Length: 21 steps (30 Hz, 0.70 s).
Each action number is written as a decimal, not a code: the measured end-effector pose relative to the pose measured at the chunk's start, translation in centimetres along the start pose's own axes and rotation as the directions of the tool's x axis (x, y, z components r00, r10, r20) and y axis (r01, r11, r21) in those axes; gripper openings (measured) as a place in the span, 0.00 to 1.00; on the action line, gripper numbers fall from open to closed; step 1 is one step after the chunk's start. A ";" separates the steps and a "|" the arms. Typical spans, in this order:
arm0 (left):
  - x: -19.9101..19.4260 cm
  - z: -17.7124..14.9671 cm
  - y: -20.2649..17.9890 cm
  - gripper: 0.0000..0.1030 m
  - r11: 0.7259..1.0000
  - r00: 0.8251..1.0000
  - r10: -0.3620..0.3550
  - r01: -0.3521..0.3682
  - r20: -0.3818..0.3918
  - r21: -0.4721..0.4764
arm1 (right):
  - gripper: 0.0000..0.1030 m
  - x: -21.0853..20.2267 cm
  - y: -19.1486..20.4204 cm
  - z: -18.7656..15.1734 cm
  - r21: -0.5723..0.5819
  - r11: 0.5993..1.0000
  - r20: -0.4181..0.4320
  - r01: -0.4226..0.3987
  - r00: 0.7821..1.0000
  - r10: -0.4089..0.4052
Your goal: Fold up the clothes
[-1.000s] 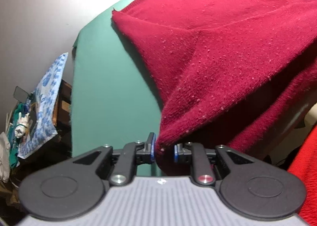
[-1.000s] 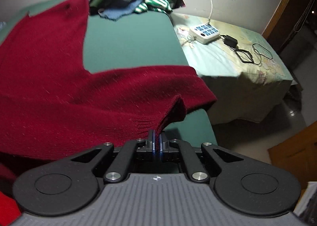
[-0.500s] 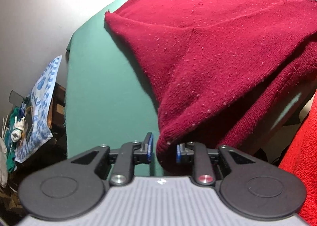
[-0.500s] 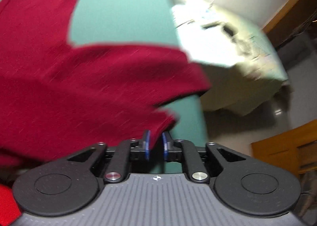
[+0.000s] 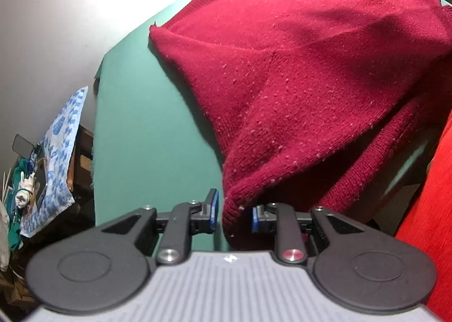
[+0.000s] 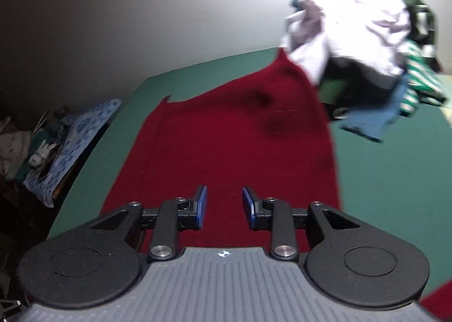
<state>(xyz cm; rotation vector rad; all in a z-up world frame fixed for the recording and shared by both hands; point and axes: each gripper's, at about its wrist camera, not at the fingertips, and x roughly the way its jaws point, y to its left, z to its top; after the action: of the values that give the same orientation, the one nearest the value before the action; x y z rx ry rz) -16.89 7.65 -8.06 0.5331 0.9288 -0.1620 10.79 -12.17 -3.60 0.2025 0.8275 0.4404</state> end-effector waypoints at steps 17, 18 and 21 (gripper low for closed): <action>0.8 -0.3 3.4 0.26 0.961 0.981 -0.195 0.193 0.013 -0.198 | 0.26 20.6 7.3 8.2 0.102 0.994 -0.025 -0.045 0.999 0.048; 0.9 -0.4 3.5 0.27 0.959 0.979 -0.201 0.199 0.012 -0.203 | 0.26 20.9 7.3 8.3 0.100 0.994 -0.023 -0.045 0.999 0.047; 1.3 -0.3 4.0 0.32 0.956 0.976 -0.216 0.213 0.010 -0.203 | 0.25 21.4 7.3 8.3 0.097 0.994 -0.009 -0.052 0.999 0.053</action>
<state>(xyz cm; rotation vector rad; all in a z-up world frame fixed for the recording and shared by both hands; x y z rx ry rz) -14.89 11.33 -7.79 0.2432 1.0023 -0.2570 27.50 4.01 -9.79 0.3126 0.8571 0.4514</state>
